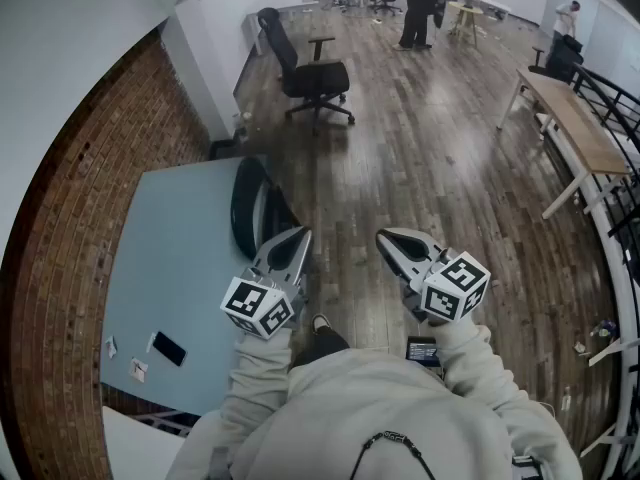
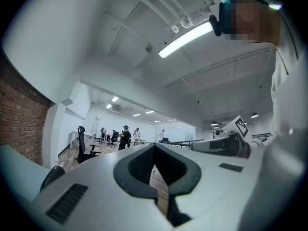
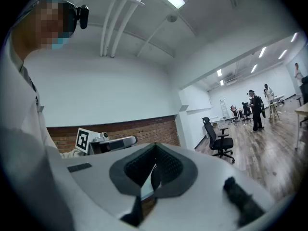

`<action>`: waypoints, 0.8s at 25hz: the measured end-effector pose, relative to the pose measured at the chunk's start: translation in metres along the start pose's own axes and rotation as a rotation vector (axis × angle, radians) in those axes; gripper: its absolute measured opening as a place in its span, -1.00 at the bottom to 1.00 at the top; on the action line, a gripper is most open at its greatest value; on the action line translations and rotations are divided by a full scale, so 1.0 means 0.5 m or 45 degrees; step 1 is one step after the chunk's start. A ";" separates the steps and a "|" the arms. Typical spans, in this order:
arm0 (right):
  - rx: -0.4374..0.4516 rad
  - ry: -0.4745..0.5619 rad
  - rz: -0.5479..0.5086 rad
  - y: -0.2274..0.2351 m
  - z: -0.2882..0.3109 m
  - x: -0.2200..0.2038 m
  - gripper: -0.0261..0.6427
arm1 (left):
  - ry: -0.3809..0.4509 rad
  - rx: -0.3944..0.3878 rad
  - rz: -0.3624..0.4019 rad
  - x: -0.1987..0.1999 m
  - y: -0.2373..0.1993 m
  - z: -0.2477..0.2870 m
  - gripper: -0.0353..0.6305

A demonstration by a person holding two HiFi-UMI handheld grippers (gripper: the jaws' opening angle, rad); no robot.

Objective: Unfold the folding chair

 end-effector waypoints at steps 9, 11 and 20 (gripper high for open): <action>-0.016 -0.035 -0.011 0.146 0.188 0.024 -0.90 | 0.000 0.070 0.021 0.001 -0.244 0.087 -0.88; -0.019 -0.053 -0.003 0.189 0.255 0.030 -0.90 | -0.027 0.090 0.056 -0.001 -0.313 0.103 -0.88; -0.110 -0.071 0.087 0.419 0.561 0.113 -0.90 | -0.134 0.090 0.010 -0.021 -0.664 0.203 -0.88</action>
Point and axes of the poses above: the fingertips, and each gripper's own axes: z forward along the fingers, y to its right, x out of its top, the point moved 1 cm from there along -z, backward along the fingers, and after that the axes turned 7 degrees about -y, right-handed, at the moved point
